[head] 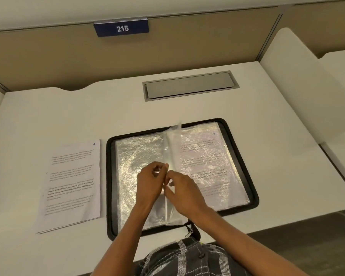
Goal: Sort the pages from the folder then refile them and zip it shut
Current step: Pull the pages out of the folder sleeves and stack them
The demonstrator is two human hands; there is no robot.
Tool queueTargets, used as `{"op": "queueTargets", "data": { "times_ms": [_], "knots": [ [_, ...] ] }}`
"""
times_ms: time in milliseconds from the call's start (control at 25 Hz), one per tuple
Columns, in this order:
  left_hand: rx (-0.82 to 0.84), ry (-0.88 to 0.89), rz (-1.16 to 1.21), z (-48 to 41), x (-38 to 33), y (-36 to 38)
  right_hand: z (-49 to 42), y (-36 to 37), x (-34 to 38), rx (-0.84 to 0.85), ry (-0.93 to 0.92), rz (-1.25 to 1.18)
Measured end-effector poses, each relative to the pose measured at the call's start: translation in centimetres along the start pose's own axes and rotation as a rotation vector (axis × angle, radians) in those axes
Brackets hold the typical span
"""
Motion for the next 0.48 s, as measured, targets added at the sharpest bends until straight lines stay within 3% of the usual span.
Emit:
{"op": "queueTargets", "data": {
  "times_ms": [240,480],
  "knots": [
    [-0.11,-0.064,0.069,1.2,2.2,-3.9,-0.8,2.3,0.6,0.215,-0.146,-0.165],
    [-0.225,-0.227,0.015,1.4,5.9,-9.0,-1.7,1.1,-3.3,0.07,-0.065,-0.151]
  ]
}}
Point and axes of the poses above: each hand's wrist, its own z-axis away from the middle knuckle, its own y-axis out of the palm, x = y × z, the point moved 6 cm from there along -z, towards the middle knuckle, and after that the axes turned 12 degrees about x, right-handed, at the moved point
